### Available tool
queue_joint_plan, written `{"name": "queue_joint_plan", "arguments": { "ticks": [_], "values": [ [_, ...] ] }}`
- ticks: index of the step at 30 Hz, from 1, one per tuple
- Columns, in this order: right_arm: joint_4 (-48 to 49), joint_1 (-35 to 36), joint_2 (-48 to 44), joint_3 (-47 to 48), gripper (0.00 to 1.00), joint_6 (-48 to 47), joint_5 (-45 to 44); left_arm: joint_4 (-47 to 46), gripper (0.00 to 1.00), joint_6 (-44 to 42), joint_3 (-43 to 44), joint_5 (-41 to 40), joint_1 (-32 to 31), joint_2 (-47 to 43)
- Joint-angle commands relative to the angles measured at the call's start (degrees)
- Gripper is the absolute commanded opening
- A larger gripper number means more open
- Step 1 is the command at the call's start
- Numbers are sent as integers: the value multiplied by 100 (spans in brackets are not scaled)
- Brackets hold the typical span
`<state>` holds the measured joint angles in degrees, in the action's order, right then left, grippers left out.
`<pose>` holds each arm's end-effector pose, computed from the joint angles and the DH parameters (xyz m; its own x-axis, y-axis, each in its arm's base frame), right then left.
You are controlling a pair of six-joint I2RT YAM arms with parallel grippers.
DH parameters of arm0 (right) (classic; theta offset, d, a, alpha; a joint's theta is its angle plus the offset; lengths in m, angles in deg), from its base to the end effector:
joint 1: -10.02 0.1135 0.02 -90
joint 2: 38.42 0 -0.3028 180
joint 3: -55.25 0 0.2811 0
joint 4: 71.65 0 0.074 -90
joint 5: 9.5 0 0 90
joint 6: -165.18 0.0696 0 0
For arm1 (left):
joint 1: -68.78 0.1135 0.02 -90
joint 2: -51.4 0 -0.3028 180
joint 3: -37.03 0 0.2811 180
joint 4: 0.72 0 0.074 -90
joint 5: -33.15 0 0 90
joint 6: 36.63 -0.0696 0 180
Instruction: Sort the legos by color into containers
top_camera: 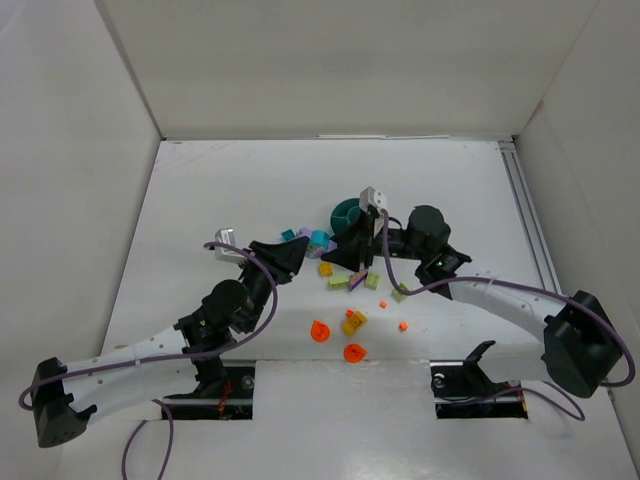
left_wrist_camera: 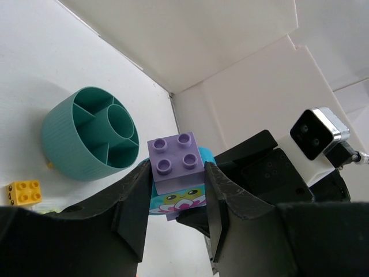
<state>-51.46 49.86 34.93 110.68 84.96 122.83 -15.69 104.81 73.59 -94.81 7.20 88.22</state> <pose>0.2203 0.2449 0.3221 -0.1382 0.0482 -0.9892 -0.9810 0.1303 0.1434 0.1249 -0.1409 0.3264 -0.2455 -0.8418 -0.4808 0.3502 0.3854 -0.8537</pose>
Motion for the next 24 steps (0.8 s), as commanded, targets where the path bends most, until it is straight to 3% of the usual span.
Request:
{"name": "queue_joint_plan", "arguments": {
  "ticks": [1, 13, 16, 18, 24],
  "values": [
    [273, 24, -275, -170, 0, -81, 373, 74, 1, 129, 187, -730, 50, -157],
    [-147, -687, -1226, -980, 0, -292, 356, 409, 0, 182, 442, -1100, 50, 36],
    [-1270, -890, -1287, -639, 0, -862, -144, 479, 0, -19, 608, -1100, 50, 150],
    [-2051, -942, -1287, -314, 0, -1205, -969, 750, 0, -256, 767, -1030, 50, 360],
    [-2407, -942, -550, 363, 0, -1988, -1605, 1498, 0, -310, 1233, -1100, 50, 695]
  ]
}}
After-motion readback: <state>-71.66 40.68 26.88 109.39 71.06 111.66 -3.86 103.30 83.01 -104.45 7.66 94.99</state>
